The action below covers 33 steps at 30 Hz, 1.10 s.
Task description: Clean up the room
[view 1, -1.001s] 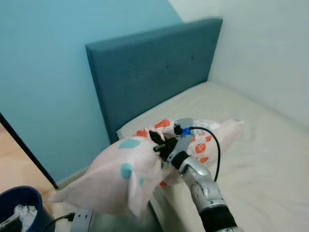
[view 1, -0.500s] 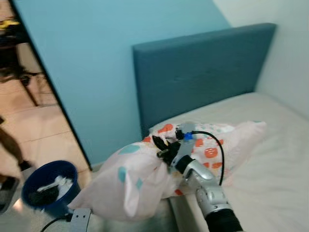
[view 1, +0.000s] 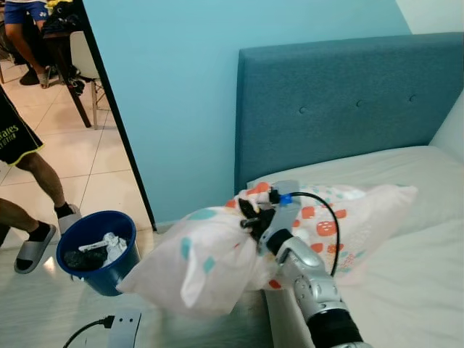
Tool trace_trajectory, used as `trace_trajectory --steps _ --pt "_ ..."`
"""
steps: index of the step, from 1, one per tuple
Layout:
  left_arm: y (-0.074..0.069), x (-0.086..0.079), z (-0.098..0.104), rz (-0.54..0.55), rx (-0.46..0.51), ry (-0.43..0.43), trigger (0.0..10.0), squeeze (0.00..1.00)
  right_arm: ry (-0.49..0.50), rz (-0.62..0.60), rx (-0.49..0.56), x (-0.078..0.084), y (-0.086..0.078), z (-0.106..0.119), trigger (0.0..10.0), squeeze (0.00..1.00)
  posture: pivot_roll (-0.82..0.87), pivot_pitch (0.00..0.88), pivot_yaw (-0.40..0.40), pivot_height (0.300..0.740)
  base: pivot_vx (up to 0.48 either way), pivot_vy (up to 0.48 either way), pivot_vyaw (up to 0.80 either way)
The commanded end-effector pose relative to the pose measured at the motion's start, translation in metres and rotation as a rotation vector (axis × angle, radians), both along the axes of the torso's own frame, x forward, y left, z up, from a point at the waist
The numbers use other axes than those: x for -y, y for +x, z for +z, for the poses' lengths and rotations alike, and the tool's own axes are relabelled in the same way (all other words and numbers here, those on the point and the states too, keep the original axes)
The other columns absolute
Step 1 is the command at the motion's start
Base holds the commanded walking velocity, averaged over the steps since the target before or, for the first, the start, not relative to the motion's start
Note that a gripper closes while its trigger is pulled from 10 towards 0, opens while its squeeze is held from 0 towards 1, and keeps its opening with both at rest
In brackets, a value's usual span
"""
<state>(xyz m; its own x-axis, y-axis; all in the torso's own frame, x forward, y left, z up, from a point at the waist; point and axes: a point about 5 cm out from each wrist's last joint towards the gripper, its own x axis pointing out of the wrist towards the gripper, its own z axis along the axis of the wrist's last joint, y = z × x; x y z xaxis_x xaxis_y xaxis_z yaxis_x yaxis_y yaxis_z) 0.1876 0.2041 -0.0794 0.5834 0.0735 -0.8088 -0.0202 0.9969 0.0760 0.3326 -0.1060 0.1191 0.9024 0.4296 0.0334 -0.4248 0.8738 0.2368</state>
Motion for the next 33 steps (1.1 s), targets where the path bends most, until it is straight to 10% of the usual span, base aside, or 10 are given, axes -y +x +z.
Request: trace_trajectory --steps 1,24,33 --pt "-0.005 0.0 -0.002 0.005 -0.009 -0.01 10.0 0.0 0.017 -0.007 0.063 0.0 0.003 0.012 10.0 0.0 -0.04 0.077 -0.011 0.735 0.36 0.0 0.0" --pt "-0.005 0.002 -0.003 0.0 -0.008 -0.018 10.0 0.0 -0.007 0.027 0.078 -0.004 0.0 0.012 10.0 0.0 -0.04 0.078 -0.02 0.735 0.384 0.0 0.42" --pt "-0.001 0.005 -0.001 -0.014 0.007 -0.028 10.0 0.0 -0.025 -0.172 0.218 0.035 0.016 0.048 10.0 0.0 -0.04 0.071 -0.02 0.735 0.397 0.0 0.0"
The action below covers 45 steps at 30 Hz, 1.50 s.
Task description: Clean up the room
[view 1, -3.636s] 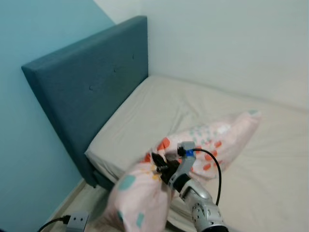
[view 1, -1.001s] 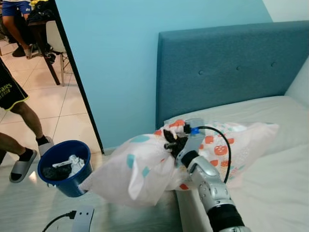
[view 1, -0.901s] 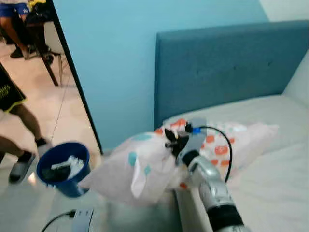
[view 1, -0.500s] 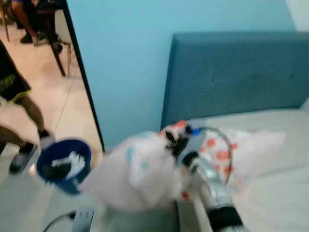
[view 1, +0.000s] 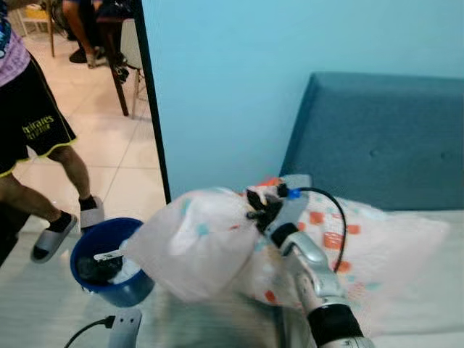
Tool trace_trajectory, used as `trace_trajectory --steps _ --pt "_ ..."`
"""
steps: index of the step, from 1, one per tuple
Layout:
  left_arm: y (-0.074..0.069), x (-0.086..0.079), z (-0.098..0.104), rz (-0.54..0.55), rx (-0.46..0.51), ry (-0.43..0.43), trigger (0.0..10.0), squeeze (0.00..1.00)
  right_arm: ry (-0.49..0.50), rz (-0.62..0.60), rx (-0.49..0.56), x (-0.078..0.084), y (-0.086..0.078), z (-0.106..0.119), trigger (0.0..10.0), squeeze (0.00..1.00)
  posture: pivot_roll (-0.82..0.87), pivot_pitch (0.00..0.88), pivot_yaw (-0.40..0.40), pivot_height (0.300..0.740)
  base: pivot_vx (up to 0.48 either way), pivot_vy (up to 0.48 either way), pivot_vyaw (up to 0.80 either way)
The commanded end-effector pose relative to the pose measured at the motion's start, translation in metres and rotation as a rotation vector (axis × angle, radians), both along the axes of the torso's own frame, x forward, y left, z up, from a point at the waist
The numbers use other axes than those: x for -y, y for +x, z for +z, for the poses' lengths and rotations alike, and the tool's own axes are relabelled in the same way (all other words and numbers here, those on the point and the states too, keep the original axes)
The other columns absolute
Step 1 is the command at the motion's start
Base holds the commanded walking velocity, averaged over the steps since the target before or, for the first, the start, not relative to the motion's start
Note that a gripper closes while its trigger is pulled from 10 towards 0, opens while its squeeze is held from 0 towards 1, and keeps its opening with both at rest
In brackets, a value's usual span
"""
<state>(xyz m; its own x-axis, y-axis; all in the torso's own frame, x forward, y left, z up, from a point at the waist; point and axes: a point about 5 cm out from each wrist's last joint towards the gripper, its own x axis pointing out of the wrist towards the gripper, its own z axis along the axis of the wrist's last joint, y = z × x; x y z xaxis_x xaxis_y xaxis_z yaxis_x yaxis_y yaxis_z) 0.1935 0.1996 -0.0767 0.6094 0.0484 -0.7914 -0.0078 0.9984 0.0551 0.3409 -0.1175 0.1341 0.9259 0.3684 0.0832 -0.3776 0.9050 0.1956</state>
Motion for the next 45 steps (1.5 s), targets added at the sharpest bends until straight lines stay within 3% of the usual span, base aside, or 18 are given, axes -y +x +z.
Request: trace_trajectory --steps 1,8,10,12,27,45 --pt "-0.007 0.001 -0.004 -0.001 -0.024 -0.009 10.0 0.0 -0.038 -0.143 0.182 0.032 0.01 0.039 10.0 0.0 -0.04 0.071 -0.02 0.735 0.401 0.0 0.0" --pt "-0.006 0.001 -0.003 -0.005 -0.022 -0.011 10.0 0.0 -0.176 -0.302 0.267 0.061 0.016 0.063 10.0 0.0 -0.04 0.073 -0.019 0.735 0.402 0.0 0.0" --pt "-0.006 0.002 -0.003 -0.007 -0.021 -0.015 10.0 0.0 -0.28 -0.439 0.311 0.081 0.019 0.08 10.0 0.0 -0.04 0.078 -0.019 0.735 0.405 0.0 0.0" --pt "-0.006 0.004 -0.004 -0.008 -0.02 -0.019 10.0 0.0 -0.29 -0.495 0.314 0.091 0.019 0.087 10.0 0.0 -0.04 0.079 -0.019 0.735 0.405 0.0 0.0" --pt "-0.003 0.006 -0.002 -0.04 -0.005 -0.03 10.0 0.0 -0.33 -0.547 0.282 0.093 0.019 0.079 10.0 0.0 -0.04 0.087 -0.012 0.735 0.292 0.0 0.0" --pt "0.0 0.01 -0.001 -0.06 0.0 -0.032 10.0 0.0 -0.336 -0.525 0.268 0.09 0.02 0.076 10.0 0.0 -0.04 0.085 -0.011 0.735 0.0 -0.438 0.0"
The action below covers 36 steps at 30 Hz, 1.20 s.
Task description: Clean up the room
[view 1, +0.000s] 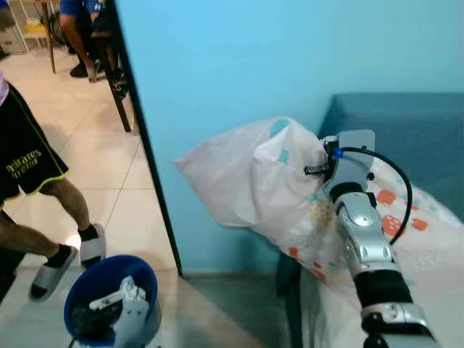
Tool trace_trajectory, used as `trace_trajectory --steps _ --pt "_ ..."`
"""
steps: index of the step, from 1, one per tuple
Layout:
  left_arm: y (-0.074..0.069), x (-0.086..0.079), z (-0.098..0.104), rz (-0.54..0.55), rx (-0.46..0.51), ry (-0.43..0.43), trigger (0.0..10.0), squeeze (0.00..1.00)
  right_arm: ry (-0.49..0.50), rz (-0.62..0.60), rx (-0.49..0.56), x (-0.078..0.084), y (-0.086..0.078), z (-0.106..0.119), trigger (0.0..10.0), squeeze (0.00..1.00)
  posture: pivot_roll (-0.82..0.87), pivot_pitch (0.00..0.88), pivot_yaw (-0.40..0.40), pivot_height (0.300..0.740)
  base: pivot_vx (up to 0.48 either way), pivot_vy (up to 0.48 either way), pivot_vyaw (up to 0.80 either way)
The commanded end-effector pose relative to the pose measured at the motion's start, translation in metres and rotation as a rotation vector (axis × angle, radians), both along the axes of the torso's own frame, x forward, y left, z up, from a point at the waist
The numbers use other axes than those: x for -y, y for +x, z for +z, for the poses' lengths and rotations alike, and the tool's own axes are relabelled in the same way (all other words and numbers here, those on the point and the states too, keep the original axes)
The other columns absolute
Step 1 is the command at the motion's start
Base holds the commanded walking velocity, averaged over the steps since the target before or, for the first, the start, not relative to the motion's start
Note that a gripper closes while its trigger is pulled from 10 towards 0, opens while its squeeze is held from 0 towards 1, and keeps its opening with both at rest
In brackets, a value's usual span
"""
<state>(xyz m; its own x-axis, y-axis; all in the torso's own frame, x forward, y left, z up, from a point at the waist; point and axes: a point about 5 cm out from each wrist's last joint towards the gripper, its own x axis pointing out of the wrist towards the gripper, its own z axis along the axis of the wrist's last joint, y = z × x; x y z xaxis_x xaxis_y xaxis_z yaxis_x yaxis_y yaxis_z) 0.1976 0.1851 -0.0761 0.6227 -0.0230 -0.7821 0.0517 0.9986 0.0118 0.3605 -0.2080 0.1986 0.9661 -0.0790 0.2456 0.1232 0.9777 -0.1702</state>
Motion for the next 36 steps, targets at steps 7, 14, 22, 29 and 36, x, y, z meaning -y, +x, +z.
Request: trace_trajectory --steps 7,14,22,29,36 --pt "-0.005 -0.009 -0.002 0.032 -0.017 0.032 10.0 0.0 -0.018 0.022 0.027 -0.005 0.002 0.009 10.0 0.0 -0.03 0.086 -0.014 0.735 0.0 -0.039 -0.68" --pt "-0.004 -0.008 -0.002 0.034 -0.015 0.027 10.0 0.0 -0.084 0.043 0.03 -0.01 0.002 0.009 10.0 0.0 -0.04 0.085 -0.018 0.735 0.0 0.0 -0.2" --pt "-0.004 -0.006 -0.002 0.025 -0.014 0.024 10.0 0.0 -0.132 0.072 0.01 -0.016 0.003 0.005 10.0 0.0 -0.04 0.082 -0.019 0.735 0.0 0.0 0.0" --pt "-0.003 -0.006 -0.001 0.019 -0.007 0.022 10.0 0.0 -0.202 0.09 -0.001 -0.019 0.003 0.002 10.0 0.0 -0.04 0.078 -0.021 0.735 0.151 0.0 0.0" --pt "0.0 -0.002 0.0 0.011 0.0 -0.011 10.0 0.0 -0.24 -0.124 -0.042 0.014 0.005 0.008 10.0 0.0 -0.04 0.073 -0.022 0.735 0.292 0.0 -0.78"
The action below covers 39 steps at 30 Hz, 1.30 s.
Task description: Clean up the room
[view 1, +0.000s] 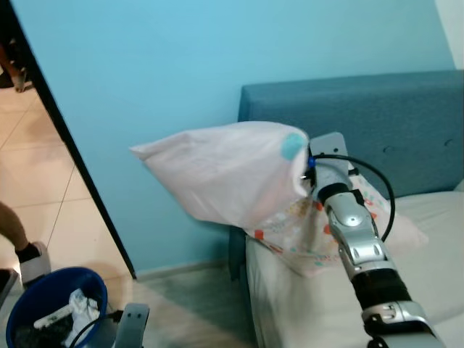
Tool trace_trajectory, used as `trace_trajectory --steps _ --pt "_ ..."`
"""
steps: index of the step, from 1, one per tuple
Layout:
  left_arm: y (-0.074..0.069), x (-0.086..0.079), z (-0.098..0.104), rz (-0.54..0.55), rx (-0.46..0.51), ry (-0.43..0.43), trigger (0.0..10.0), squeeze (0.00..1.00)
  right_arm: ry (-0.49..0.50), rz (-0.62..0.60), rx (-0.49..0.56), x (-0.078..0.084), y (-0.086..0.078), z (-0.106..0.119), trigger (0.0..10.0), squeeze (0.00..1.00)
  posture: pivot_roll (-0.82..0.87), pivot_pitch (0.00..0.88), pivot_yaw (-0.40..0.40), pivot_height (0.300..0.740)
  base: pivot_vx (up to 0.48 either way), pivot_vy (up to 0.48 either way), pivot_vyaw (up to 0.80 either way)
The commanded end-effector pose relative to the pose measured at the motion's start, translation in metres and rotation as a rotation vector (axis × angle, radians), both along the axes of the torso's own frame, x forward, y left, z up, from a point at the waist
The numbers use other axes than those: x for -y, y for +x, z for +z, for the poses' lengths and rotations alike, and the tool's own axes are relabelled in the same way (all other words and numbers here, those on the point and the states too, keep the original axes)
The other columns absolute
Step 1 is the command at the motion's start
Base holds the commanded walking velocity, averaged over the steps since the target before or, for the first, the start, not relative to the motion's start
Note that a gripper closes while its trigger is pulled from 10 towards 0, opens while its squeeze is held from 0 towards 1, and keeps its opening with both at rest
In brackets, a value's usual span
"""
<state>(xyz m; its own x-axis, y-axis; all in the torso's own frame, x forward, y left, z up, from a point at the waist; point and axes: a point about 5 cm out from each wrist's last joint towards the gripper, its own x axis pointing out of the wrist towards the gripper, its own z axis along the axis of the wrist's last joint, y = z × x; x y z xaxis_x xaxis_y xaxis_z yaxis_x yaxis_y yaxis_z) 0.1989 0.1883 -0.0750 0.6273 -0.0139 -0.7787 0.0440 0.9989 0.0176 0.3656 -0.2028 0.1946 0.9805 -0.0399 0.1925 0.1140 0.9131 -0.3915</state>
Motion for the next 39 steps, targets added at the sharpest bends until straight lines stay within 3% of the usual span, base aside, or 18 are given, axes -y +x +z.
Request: trace_trajectory --steps 1,3,7,15,24,39 --pt "-0.001 0.003 -0.001 0.001 -0.004 -0.028 10.0 0.0 -0.025 -0.153 0.047 0.027 -0.001 0.015 10.0 0.0 -0.04 0.072 -0.022 0.735 0.307 0.0 -0.76" --pt "0.0 0.005 0.0 -0.001 0.0 -0.036 10.0 0.0 -0.035 -0.18 0.091 0.036 -0.003 0.023 10.0 0.0 -0.05 0.074 -0.021 0.735 0.308 0.0 -0.38" --pt "0.001 0.006 0.0 -0.002 0.001 -0.037 10.0 0.0 -0.047 -0.168 0.114 0.037 -0.004 0.027 10.0 0.0 -0.05 0.076 -0.021 0.735 0.308 0.0 0.0" --pt "0.0 0.007 -0.001 0.0 0.001 -0.037 10.0 0.0 -0.048 -0.111 0.093 0.023 -0.003 0.019 10.0 0.0 -0.04 0.081 -0.024 0.735 0.3 0.0 0.0" --pt "-0.002 0.005 -0.002 0.002 -0.004 -0.032 10.0 0.0 -0.049 -0.111 0.085 0.024 -0.002 0.018 10.0 0.0 -0.04 0.082 -0.023 0.735 0.27 0.0 0.0" --pt "0.0 0.008 -0.001 -0.027 -0.001 -0.027 10.0 0.0 -0.087 -0.147 0.069 0.034 -0.005 0.016 10.0 0.0 -0.05 0.084 -0.018 0.735 0.017 0.0 0.0"
